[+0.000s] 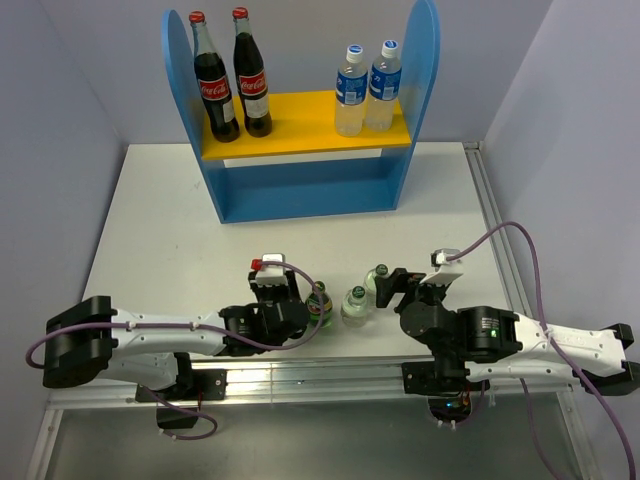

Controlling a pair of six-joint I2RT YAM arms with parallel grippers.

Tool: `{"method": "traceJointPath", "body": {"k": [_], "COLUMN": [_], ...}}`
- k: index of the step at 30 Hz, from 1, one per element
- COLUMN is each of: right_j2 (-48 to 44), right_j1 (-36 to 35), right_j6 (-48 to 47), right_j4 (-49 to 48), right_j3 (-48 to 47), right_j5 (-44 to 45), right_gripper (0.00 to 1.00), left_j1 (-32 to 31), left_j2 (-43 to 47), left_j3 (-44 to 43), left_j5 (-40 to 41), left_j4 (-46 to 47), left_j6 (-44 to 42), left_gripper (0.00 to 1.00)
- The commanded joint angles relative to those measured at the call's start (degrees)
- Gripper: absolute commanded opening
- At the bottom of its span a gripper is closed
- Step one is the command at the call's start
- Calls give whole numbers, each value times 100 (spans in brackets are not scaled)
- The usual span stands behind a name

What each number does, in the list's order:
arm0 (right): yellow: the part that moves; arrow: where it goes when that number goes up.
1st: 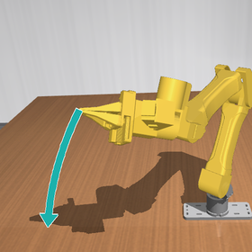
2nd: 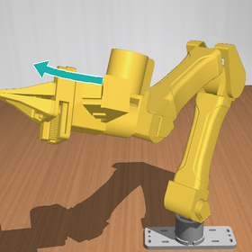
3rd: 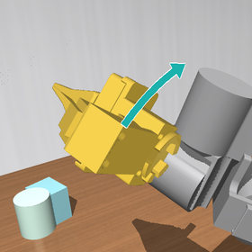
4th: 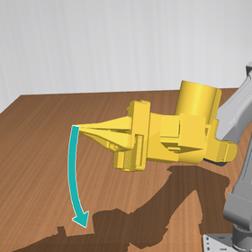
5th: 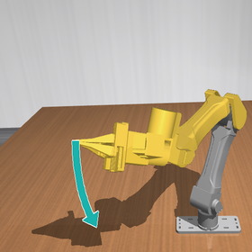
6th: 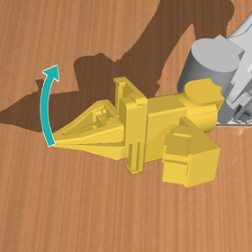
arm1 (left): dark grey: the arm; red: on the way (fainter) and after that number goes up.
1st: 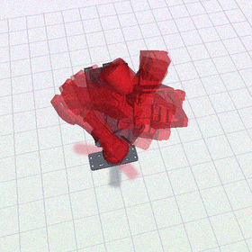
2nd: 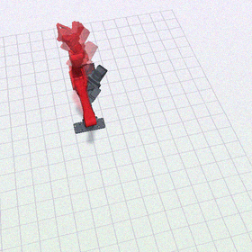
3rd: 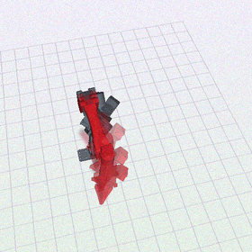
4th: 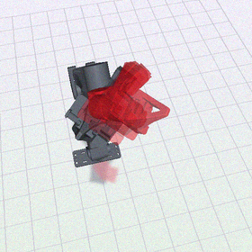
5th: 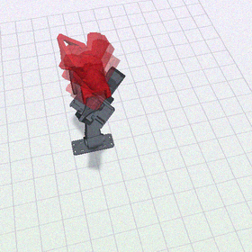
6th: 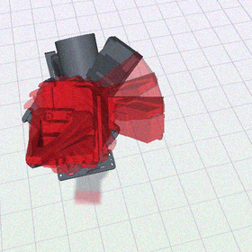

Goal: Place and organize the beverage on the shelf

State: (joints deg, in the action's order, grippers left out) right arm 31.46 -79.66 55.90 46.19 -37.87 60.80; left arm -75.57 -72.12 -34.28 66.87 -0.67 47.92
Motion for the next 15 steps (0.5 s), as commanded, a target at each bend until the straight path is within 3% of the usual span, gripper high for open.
{"method": "traceJointPath", "body": {"k": [1, 4, 7, 15], "right_j2": [62, 53, 53, 70], "right_j1": [-41, -41, -50, -41], "right_j6": [35, 9, -9, -44], "right_j4": [-137, -163, -190, -225], "right_j3": [51, 60, 60, 69], "right_j5": [187, 178, 170, 178], "right_gripper": [93, 93, 93, 93], "left_j1": [42, 42, 42, -45], "left_j2": [-171, -154, -84, -170], "left_j3": [194, 211, 299, 668], "left_j5": [-262, -297, -402, -614], "left_j4": [-109, -214, -276, -276], "left_j6": [296, 419, 525, 1122], "left_gripper": [67, 86, 91, 89]}}
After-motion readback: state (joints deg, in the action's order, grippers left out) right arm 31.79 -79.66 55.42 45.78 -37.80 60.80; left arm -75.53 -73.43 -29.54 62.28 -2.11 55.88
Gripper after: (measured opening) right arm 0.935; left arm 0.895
